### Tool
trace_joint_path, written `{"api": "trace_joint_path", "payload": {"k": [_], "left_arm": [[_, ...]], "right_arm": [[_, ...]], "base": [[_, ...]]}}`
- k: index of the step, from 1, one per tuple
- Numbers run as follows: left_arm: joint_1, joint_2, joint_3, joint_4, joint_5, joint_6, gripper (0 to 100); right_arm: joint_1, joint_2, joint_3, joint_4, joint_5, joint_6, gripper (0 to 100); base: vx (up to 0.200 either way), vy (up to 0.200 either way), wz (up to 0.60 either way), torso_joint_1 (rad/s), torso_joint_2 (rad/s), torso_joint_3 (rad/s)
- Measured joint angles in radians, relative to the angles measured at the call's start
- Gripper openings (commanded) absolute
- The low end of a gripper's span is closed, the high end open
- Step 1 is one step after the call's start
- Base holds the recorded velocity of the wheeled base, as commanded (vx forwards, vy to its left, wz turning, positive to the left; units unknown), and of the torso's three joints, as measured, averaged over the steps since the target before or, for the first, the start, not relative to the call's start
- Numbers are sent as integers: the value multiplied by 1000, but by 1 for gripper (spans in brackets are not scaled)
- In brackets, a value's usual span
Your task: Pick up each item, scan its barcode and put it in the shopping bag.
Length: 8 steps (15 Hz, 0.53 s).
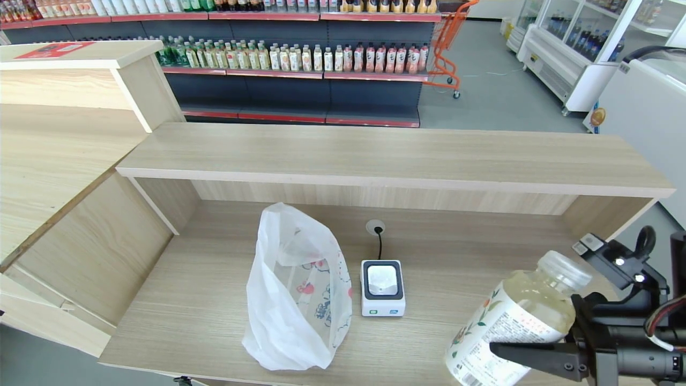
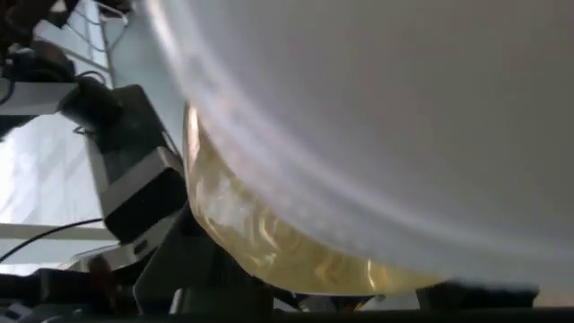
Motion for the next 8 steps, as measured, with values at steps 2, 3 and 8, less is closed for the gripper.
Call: {"api": "trace_joint_path", "payload": {"k": [2, 3, 8], "left_arm": [[0, 0, 0, 0, 0, 0, 100], [0, 0, 0, 0, 0, 0, 100], [0, 0, 0, 0, 0, 0, 100]], "right_arm": [[-26, 0, 2, -6, -180, -155, 0], [-48, -1, 2, -11, -261, -251, 0], [-181, -65, 46, -26, -391, -694, 0]], "base": [[0, 0, 0, 0, 0, 0], [0, 0, 0, 0, 0, 0], [0, 0, 0, 0, 0, 0]]}}
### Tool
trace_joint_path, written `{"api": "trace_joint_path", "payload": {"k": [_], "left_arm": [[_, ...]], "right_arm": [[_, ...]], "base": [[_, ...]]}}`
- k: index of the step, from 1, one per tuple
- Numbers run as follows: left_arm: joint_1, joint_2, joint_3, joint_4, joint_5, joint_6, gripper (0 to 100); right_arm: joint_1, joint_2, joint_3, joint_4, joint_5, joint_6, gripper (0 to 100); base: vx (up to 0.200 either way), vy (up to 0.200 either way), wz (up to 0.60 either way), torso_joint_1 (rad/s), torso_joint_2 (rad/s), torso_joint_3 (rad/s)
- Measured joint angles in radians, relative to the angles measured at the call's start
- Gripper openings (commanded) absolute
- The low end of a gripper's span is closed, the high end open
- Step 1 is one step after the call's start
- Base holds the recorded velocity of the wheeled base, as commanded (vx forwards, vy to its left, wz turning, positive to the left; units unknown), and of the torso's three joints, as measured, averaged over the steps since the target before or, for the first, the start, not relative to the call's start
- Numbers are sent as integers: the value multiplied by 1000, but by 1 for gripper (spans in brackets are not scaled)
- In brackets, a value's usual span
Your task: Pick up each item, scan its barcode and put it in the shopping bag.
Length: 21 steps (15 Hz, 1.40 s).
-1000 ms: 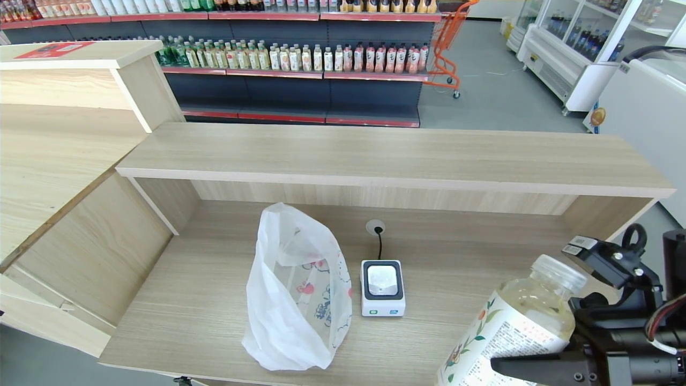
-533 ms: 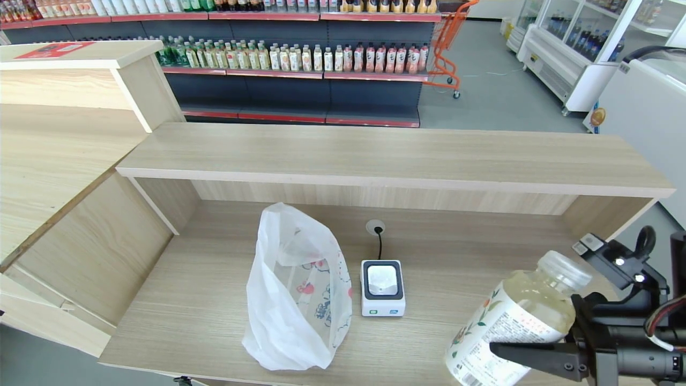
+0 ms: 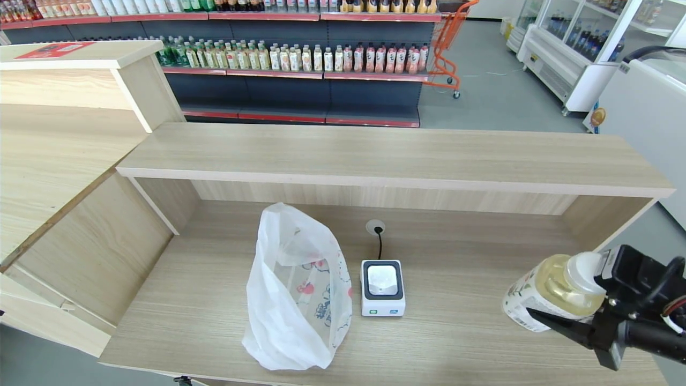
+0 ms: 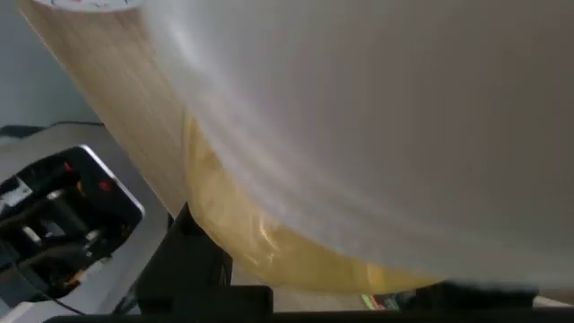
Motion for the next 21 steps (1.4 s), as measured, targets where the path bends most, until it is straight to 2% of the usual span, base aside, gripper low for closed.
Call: {"api": "trace_joint_path", "payload": {"k": [3, 7, 11, 14, 17, 21], "left_arm": [[0, 0, 0, 0, 0, 0, 100], [0, 0, 0, 0, 0, 1, 100], [0, 0, 0, 0, 0, 1, 100], [0, 0, 0, 0, 0, -1, 100], [0, 0, 0, 0, 0, -1, 100], [0, 0, 0, 0, 0, 0, 100]], "right_arm": [[-25, -26, 16, -14, -37, -213, 0], [-29, -27, 16, -41, -88, -321, 0], [-26, -19, 10, -43, -101, -335, 0], [-26, -7, -4, -41, -112, -328, 0], [-23, 19, -26, -43, -112, -242, 0], [-18, 94, -70, -48, -74, -189, 0]], "base": [[0, 0, 0, 0, 0, 0], [0, 0, 0, 0, 0, 0], [0, 0, 0, 0, 0, 0], [0, 200, 0, 4, -1, 4], [0, 200, 0, 10, 12, 2], [0, 0, 0, 0, 0, 0]]}}
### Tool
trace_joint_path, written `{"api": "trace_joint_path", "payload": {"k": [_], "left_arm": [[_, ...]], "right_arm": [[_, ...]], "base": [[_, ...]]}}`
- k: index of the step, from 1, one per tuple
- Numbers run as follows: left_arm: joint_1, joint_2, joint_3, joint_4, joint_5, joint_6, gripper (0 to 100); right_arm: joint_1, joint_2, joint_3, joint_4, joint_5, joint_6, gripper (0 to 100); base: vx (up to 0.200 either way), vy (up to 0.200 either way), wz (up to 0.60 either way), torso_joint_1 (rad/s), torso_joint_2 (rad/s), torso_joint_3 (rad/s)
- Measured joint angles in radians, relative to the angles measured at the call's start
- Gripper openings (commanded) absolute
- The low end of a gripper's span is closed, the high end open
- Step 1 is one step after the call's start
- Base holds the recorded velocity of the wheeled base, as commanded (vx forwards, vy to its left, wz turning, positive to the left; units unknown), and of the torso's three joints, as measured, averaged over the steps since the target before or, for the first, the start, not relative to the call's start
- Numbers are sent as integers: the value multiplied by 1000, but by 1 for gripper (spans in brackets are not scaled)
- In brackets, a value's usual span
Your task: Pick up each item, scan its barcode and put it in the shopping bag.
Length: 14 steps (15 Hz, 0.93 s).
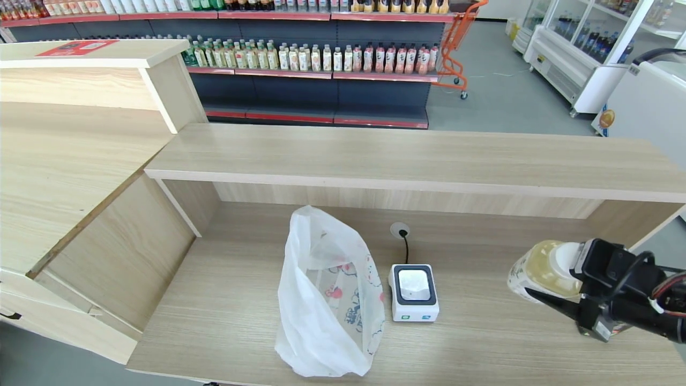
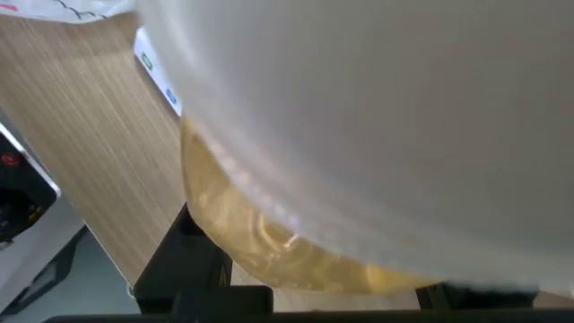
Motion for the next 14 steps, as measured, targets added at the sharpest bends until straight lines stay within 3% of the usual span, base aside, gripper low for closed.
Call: {"api": "trace_joint_path", "payload": {"k": [2, 8, 14], "left_arm": [[2, 0, 0, 0, -1, 0, 100], [1, 0, 0, 0, -1, 1, 100], [0, 0, 0, 0, 0, 0, 100]], "right_arm": [[-4, 52, -36, -20, 42, 4, 0], [-3, 374, -166, -213, 317, -10, 0], [12, 580, -188, -292, 457, -177, 0]], "base": [[0, 0, 0, 0, 0, 0], [0, 0, 0, 0, 0, 0], [0, 0, 0, 0, 0, 0]]}}
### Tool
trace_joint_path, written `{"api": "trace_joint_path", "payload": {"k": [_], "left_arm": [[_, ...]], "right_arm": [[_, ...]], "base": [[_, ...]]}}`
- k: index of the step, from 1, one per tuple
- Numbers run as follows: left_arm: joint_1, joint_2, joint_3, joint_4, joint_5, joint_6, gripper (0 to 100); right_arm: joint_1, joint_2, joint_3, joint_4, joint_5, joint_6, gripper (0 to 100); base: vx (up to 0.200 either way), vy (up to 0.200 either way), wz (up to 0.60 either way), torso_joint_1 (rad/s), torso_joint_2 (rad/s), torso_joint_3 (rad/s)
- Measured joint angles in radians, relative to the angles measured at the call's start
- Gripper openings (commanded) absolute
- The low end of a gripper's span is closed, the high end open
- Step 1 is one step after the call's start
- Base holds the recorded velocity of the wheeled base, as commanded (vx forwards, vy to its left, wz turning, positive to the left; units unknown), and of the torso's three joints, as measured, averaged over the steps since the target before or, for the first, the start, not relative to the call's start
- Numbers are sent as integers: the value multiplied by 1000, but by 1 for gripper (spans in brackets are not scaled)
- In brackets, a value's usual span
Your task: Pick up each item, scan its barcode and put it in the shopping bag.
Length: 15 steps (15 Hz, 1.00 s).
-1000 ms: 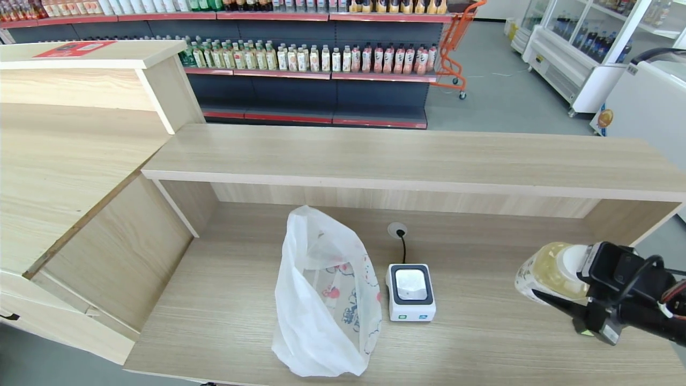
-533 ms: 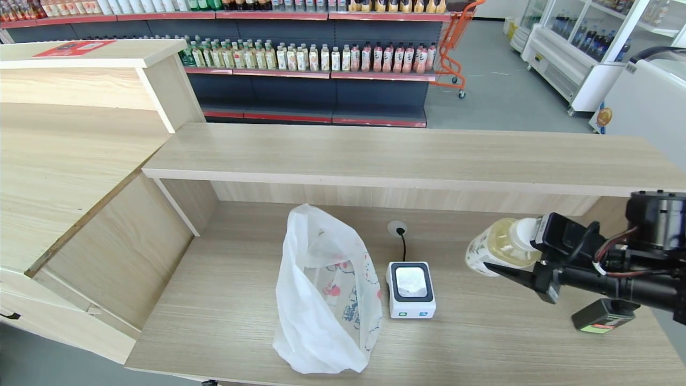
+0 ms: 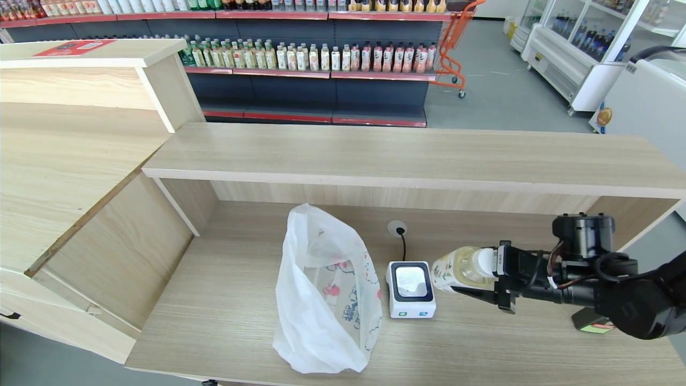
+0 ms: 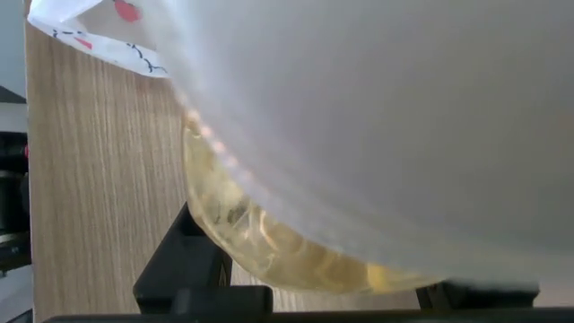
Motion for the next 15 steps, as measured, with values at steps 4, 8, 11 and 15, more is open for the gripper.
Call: {"api": "trace_joint_path", "payload": {"k": [4, 8, 11, 15], "left_arm": [[0, 0, 0, 0, 0, 0, 100], [0, 0, 0, 0, 0, 0, 100], [0, 0, 0, 0, 0, 0, 100], [0, 0, 0, 0, 0, 0, 100]], "right_arm": [[31, 113, -48, -82, 32, -16, 0], [49, 199, -143, -96, 51, -16, 0], [64, 257, -191, -118, 71, -16, 0], [63, 296, -244, -118, 89, -37, 0]], "base": [[0, 0, 0, 0, 0, 0], [0, 0, 0, 0, 0, 0], [0, 0, 0, 0, 0, 0], [0, 0, 0, 0, 0, 0]]}}
